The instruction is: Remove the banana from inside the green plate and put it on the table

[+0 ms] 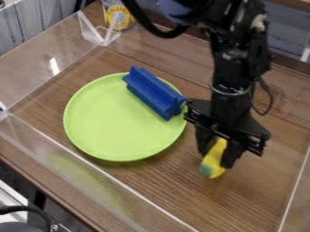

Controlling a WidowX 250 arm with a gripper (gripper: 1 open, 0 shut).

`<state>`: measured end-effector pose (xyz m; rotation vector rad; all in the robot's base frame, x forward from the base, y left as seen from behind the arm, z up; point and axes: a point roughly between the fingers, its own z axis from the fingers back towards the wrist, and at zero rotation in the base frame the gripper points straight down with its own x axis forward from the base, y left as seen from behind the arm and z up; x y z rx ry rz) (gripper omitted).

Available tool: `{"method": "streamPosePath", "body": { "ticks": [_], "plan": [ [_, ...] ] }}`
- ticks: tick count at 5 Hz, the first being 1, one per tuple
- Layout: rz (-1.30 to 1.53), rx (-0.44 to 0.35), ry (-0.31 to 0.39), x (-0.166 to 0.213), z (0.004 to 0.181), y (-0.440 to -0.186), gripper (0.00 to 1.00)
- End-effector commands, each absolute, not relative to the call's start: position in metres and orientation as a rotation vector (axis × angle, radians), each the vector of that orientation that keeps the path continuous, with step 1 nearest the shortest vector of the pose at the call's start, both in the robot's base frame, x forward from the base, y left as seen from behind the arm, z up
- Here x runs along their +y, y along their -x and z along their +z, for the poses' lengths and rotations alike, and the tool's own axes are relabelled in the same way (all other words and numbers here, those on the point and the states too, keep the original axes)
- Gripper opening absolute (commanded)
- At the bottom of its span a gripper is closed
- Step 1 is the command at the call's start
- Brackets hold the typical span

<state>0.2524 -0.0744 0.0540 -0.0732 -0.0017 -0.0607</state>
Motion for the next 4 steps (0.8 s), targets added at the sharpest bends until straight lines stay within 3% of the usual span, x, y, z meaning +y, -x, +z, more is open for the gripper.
{"method": "streamPosePath", "body": {
  "ticks": [1, 4],
  "plan": [
    [-0.046, -0.083, 0.084, -0.064, 0.075, -0.267, 1.0],
    [0.029, -0.102, 0.089, -0.096, 0.072, -0.243, 1.0]
  ]
}}
